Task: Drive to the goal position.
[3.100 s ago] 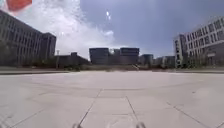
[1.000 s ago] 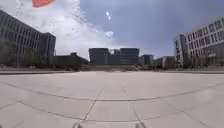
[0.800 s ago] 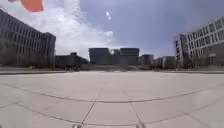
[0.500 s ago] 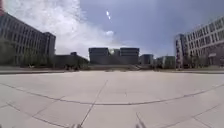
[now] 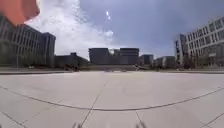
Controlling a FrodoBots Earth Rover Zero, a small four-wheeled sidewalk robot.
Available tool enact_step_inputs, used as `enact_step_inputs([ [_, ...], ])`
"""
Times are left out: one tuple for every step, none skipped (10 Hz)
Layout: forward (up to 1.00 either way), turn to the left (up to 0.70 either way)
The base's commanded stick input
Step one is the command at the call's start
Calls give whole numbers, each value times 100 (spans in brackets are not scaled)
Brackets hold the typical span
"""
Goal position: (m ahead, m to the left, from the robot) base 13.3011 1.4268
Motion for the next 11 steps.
enact_step_inputs([
  [45,3],
  [45,3],
  [45,3],
  [45,3],
  [45,3],
  [45,3],
  [45,3],
  [45,3],
  [45,3],
  [45,3],
  [45,3],
])
